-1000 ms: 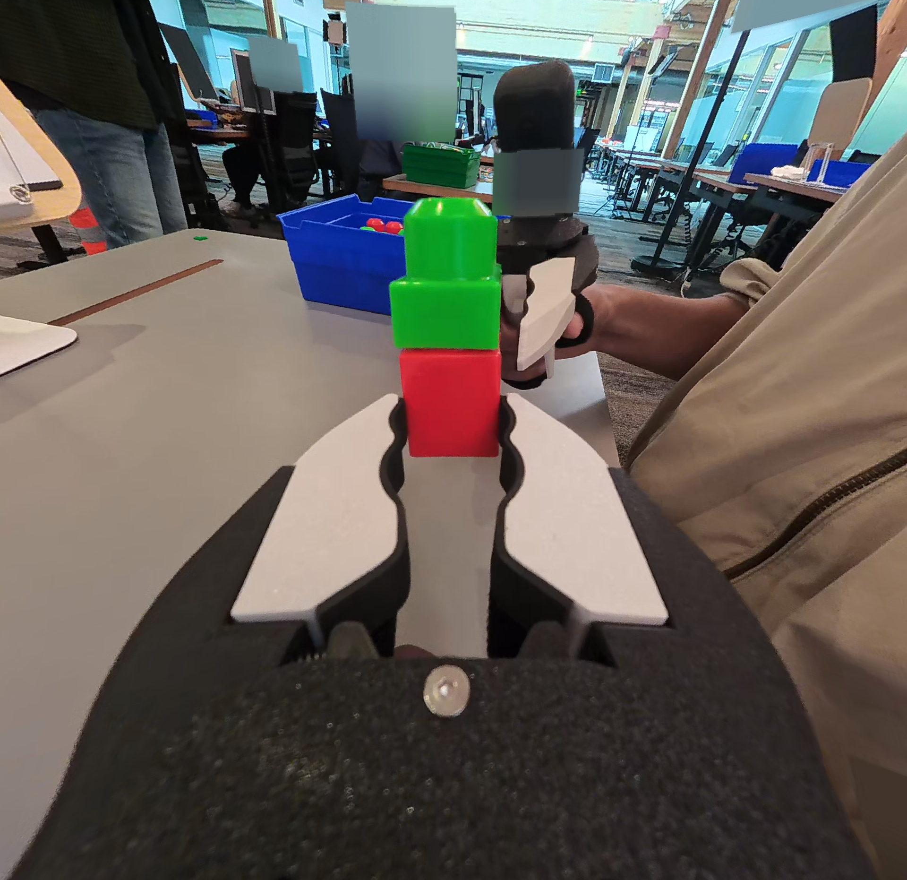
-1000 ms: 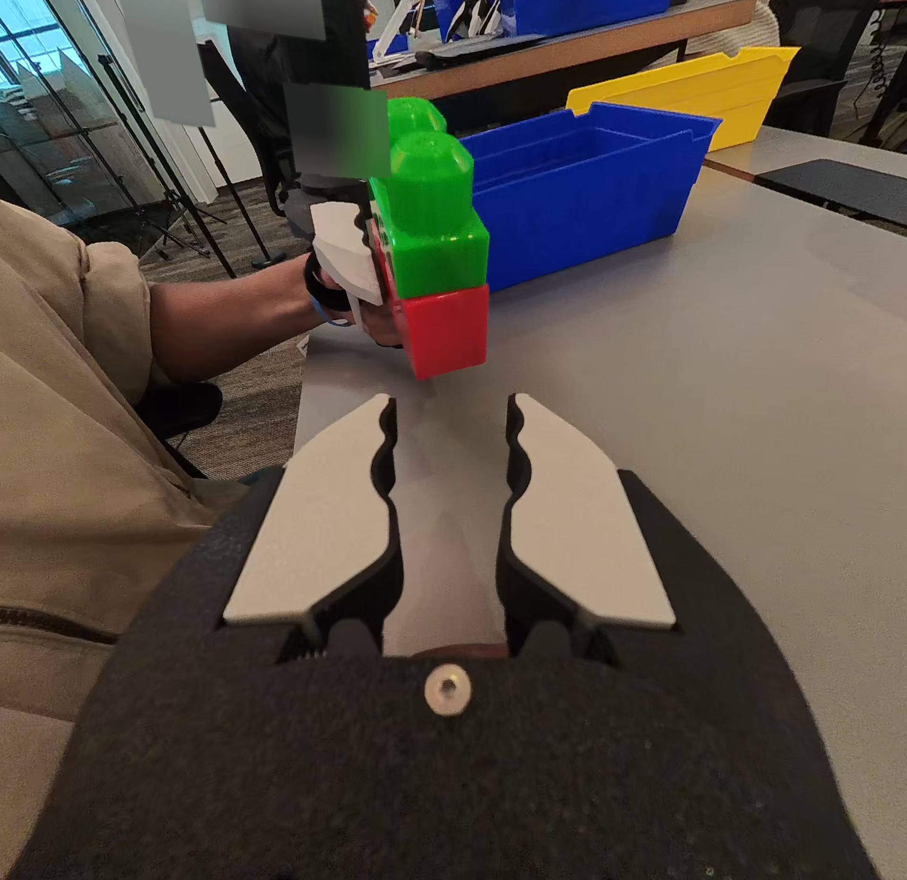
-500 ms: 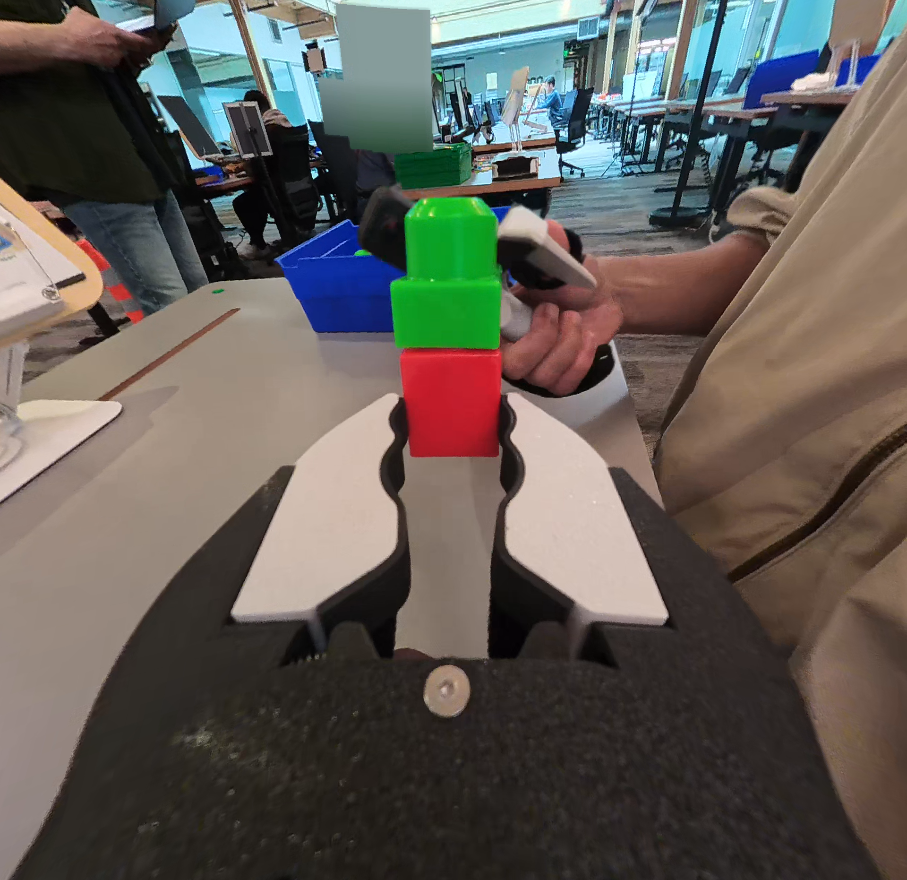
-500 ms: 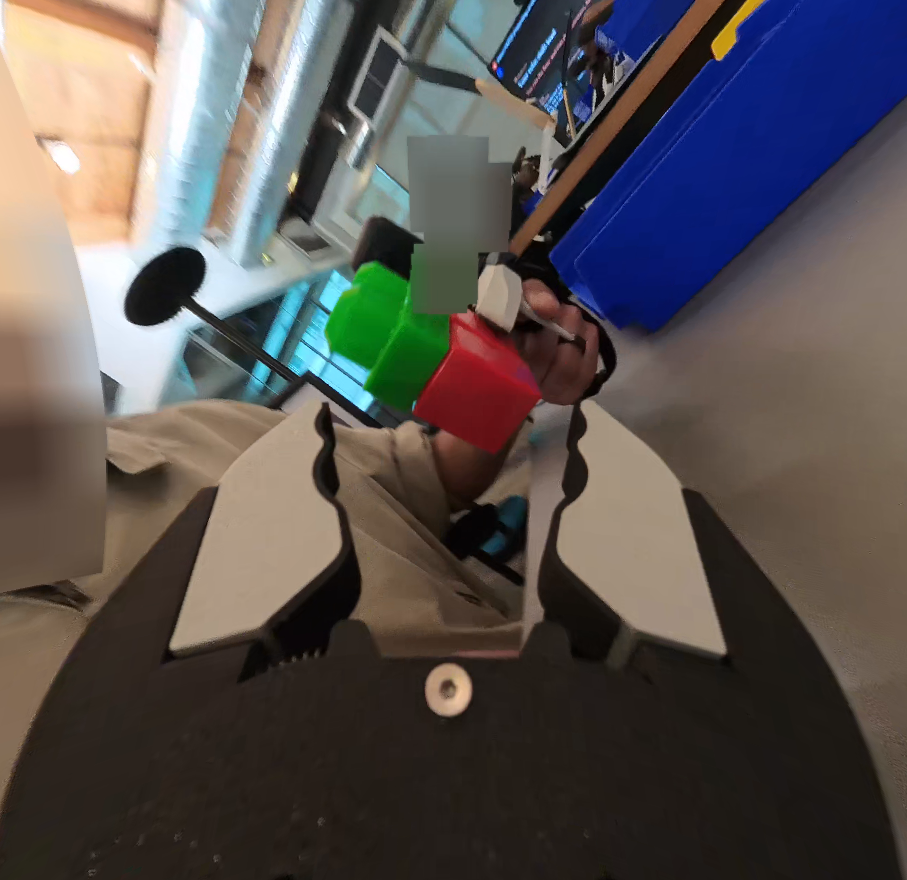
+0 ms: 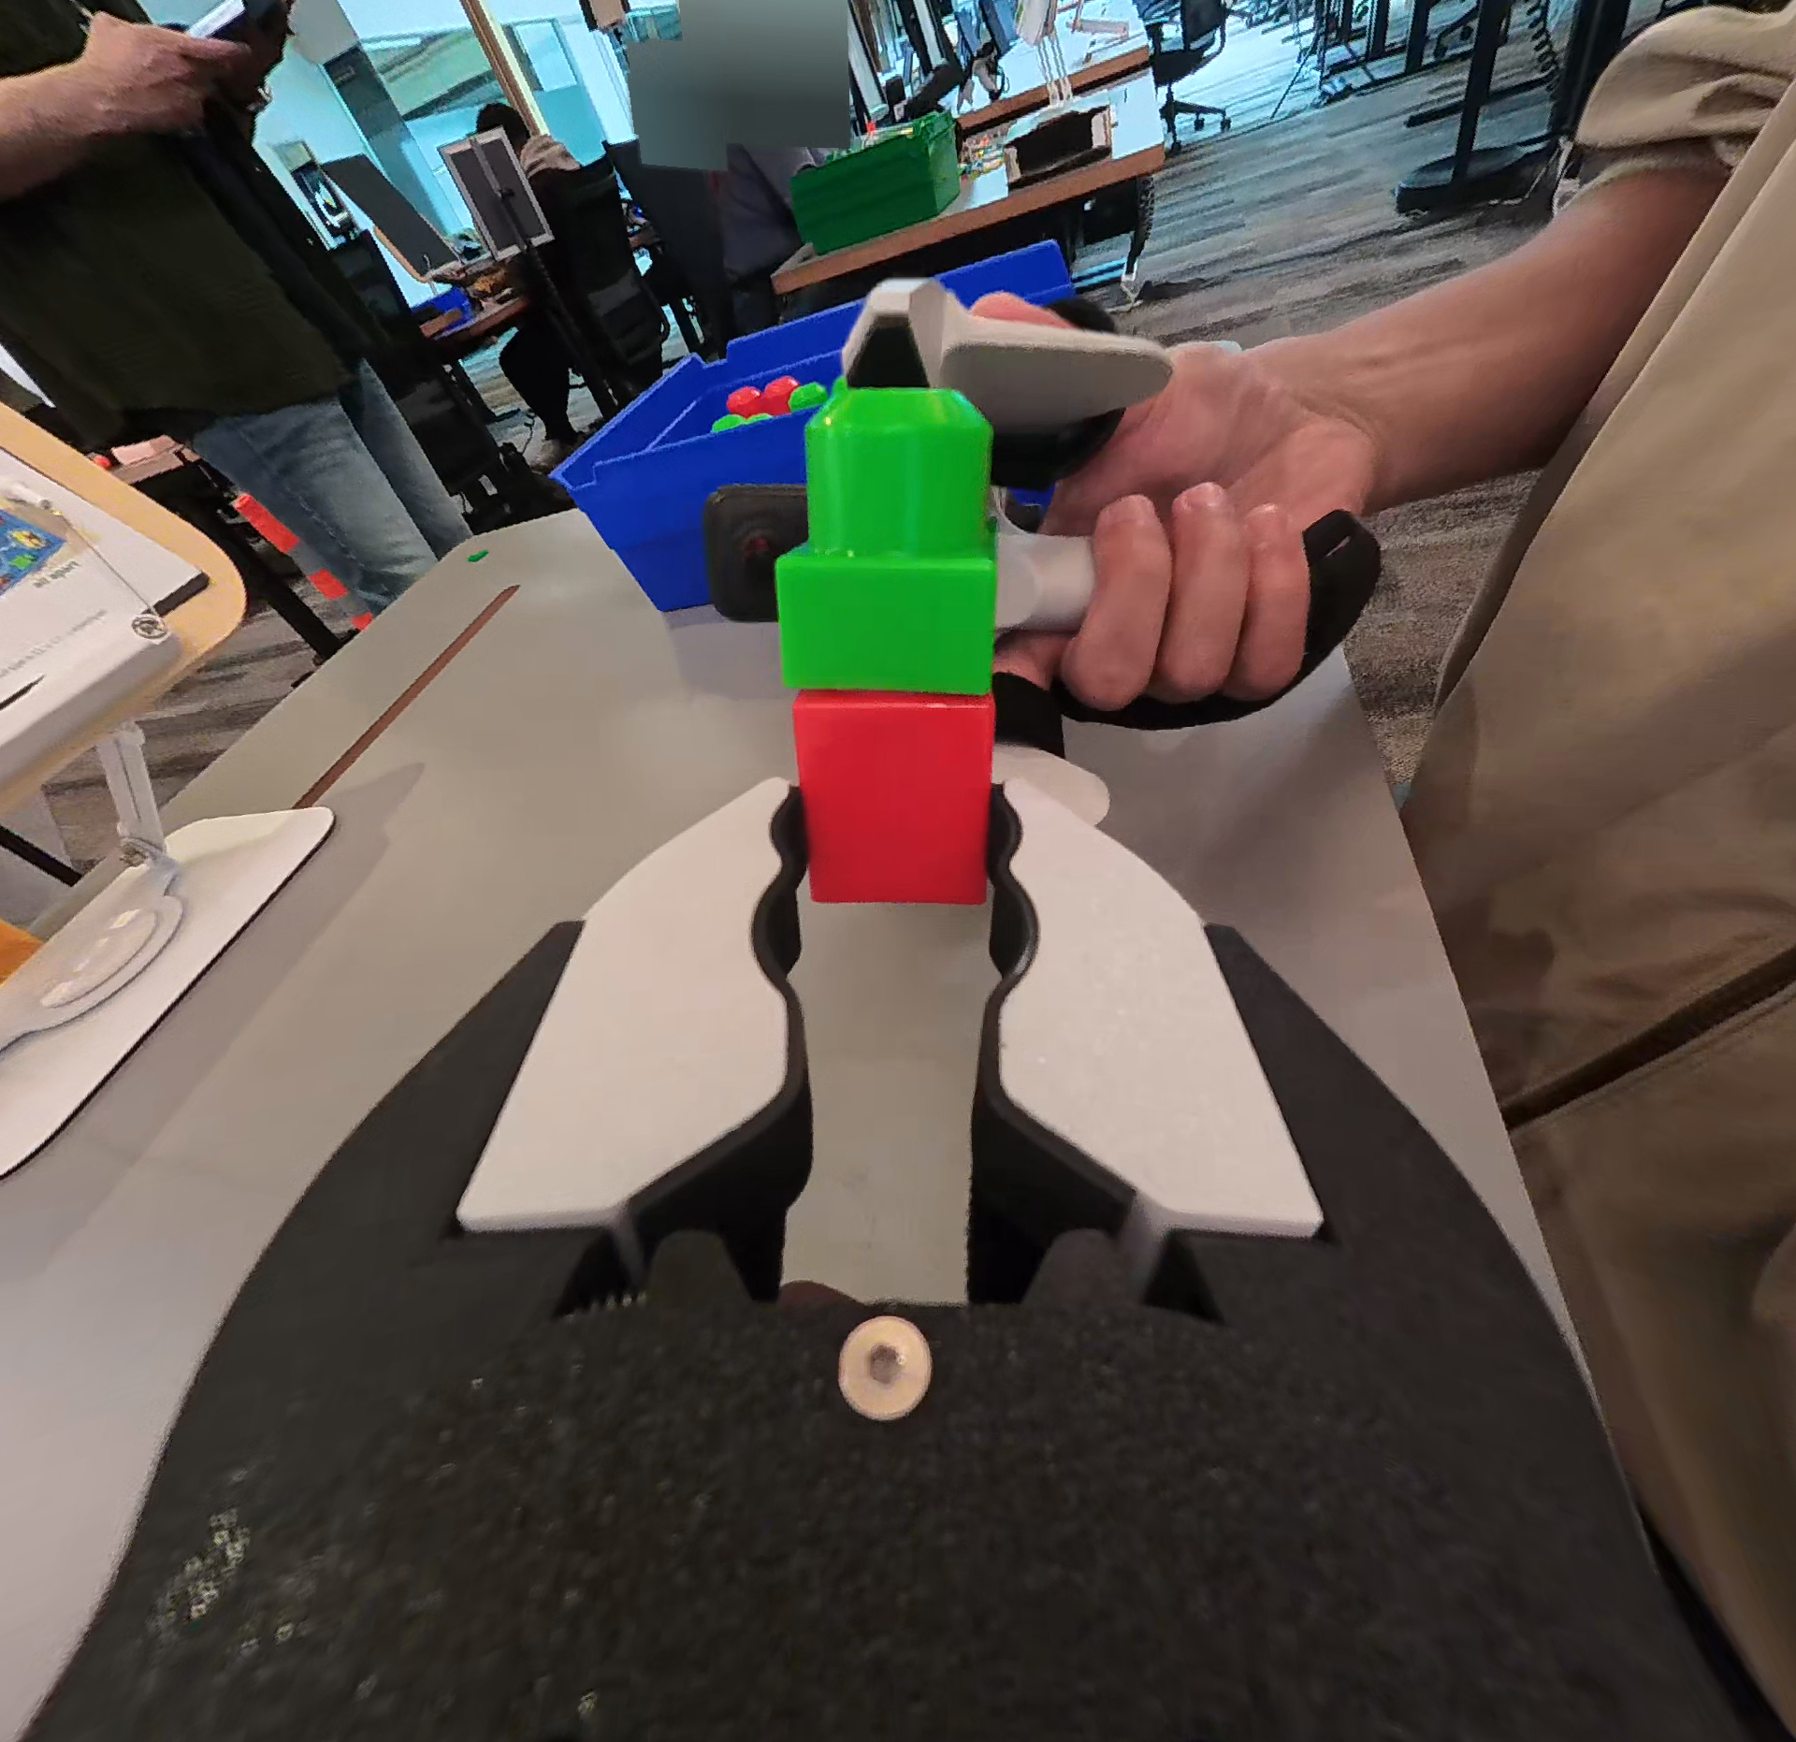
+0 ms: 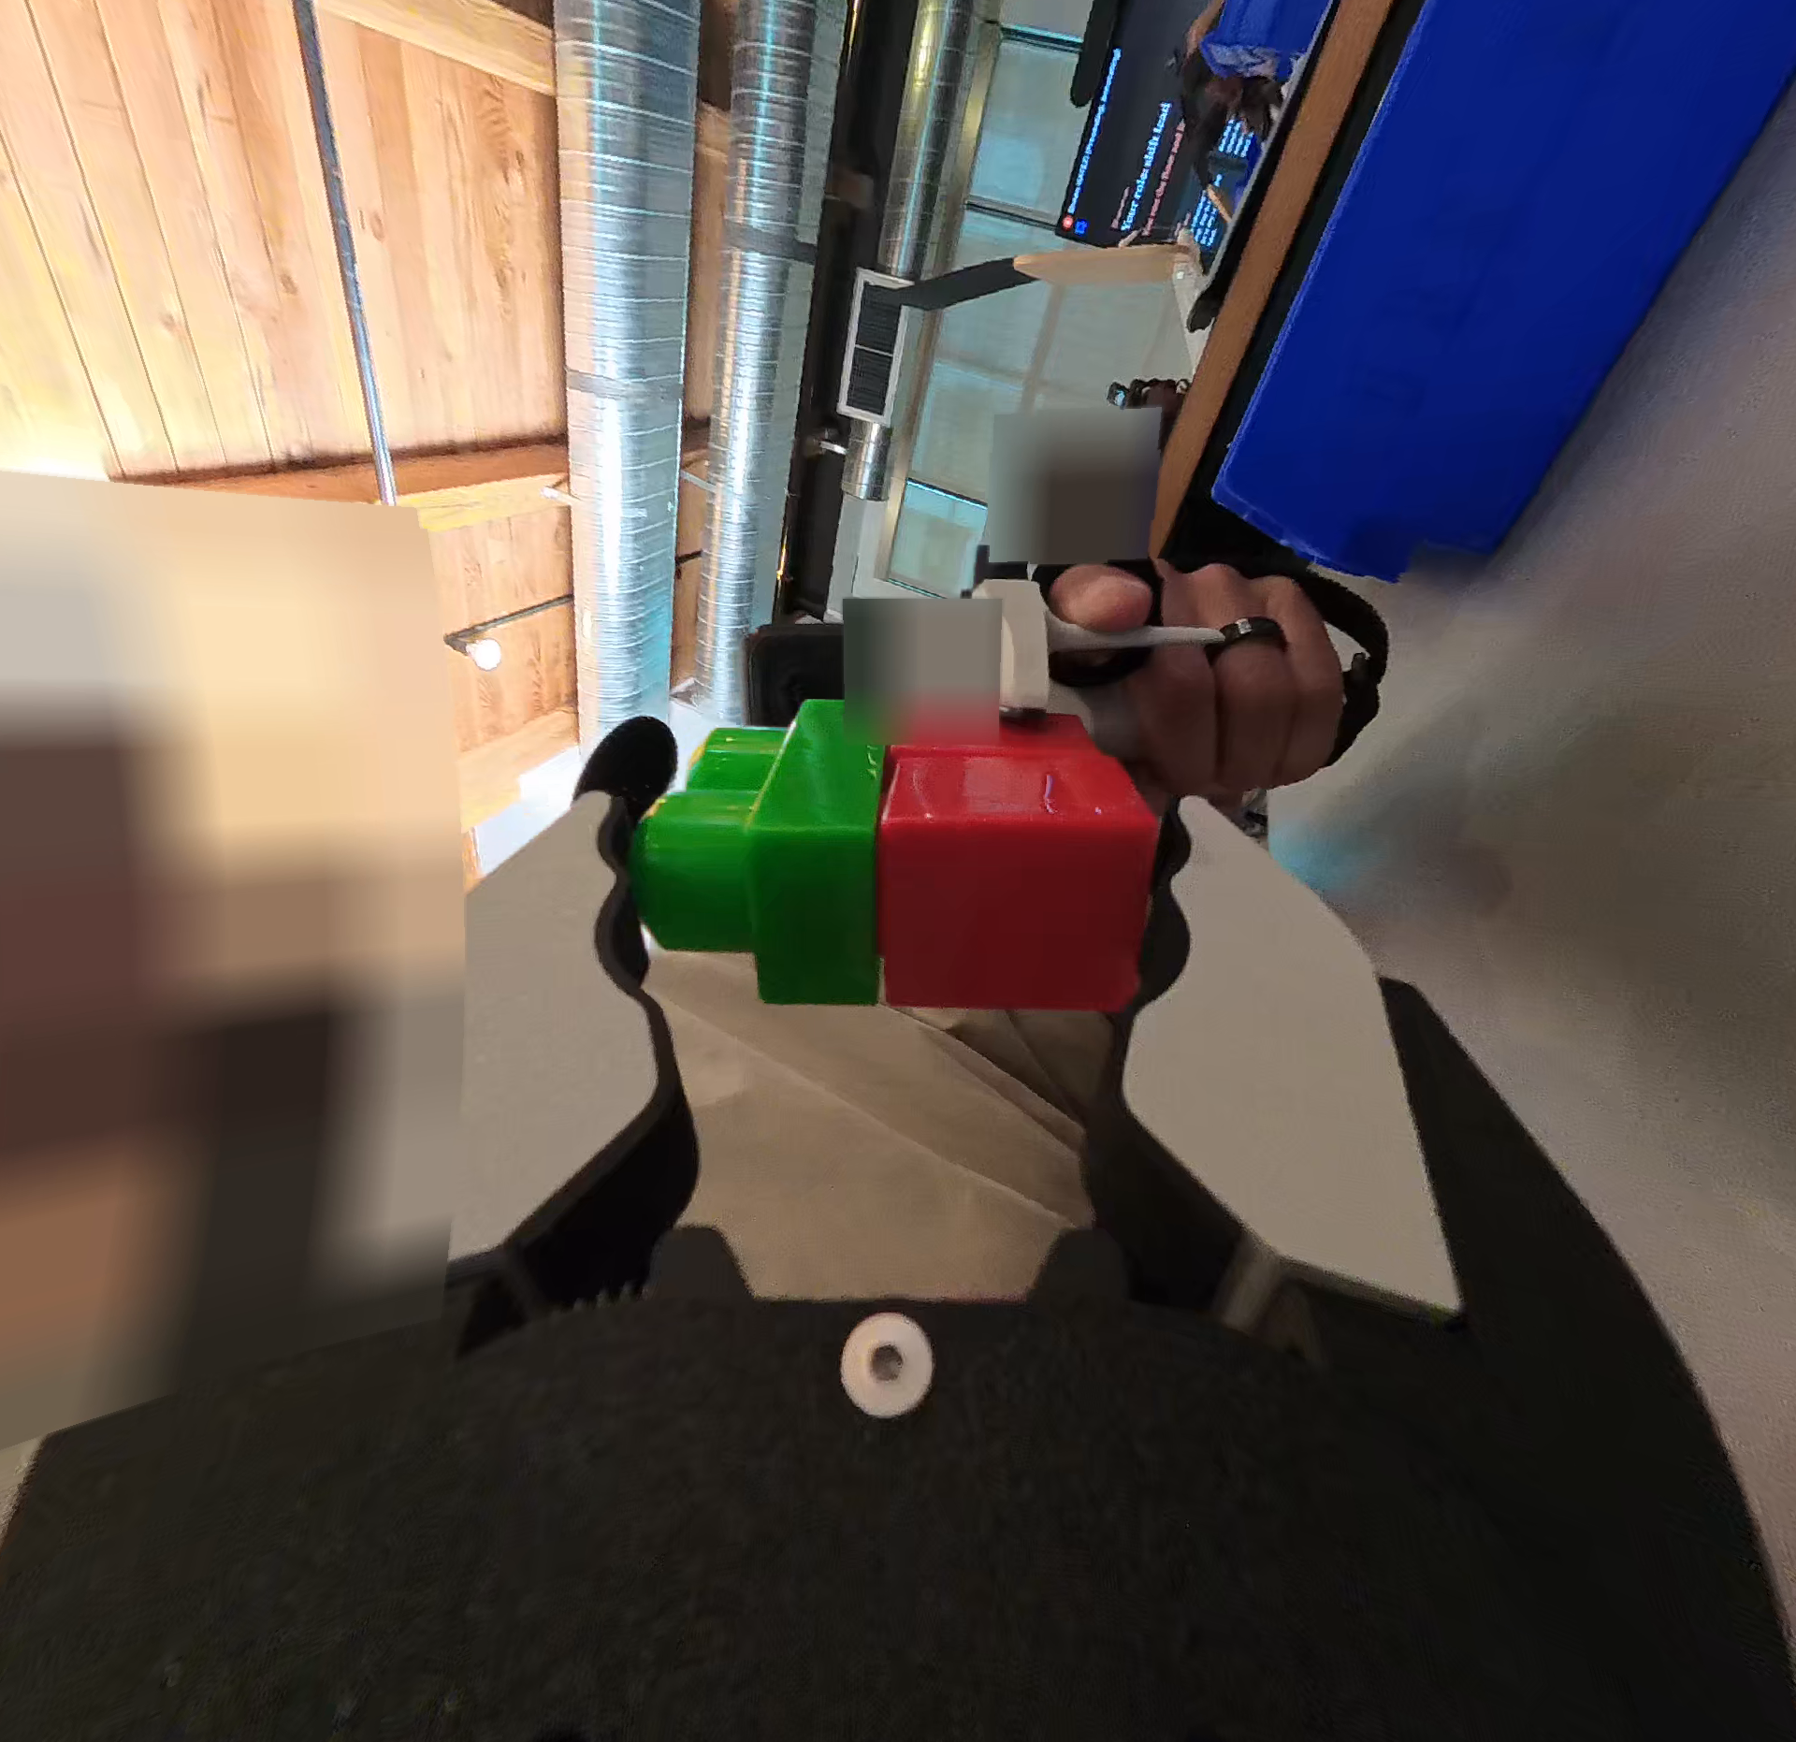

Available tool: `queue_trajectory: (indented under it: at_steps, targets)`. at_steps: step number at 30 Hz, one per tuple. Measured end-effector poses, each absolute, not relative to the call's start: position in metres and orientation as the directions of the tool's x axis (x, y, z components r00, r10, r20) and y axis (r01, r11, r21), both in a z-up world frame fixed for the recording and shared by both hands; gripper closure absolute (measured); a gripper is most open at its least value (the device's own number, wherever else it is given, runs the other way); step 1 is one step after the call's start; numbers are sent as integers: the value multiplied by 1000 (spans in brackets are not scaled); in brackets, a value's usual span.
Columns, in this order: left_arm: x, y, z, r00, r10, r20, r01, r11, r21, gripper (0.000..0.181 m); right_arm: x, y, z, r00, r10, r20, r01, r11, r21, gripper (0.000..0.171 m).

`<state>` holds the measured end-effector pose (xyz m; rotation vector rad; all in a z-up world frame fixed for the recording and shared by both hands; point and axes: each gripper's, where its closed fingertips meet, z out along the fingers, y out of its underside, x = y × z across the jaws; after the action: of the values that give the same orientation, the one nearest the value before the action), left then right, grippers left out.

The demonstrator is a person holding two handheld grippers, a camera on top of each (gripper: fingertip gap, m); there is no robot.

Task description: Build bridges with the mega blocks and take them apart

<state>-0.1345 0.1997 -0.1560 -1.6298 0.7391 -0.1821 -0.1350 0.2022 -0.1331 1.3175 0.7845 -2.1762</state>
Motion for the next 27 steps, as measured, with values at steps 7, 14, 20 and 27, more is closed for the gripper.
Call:
queue_trajectory:
  at_steps: [7,14,20,27]
  targets:
    - [-134,202,-156,791,-555,-258,-320,-16,-947,146,-134,204,-133,-415,-97,-905,664,-712,-228,73]
    - [-131,202,-156,791,-561,-244,-304,-14,-953,146,-131,202,-134,-418,-116,-901,683,-694,-227,74]
    - [-133,204,-156,799,-553,-236,-295,-19,-955,146,-134,208,-133,-408,-136,-903,666,-721,-192,73]
    - [-141,206,-146,824,-537,-180,-226,-19,-974,146,-136,211,-120,-482,-124,-867,617,-750,-236,68]
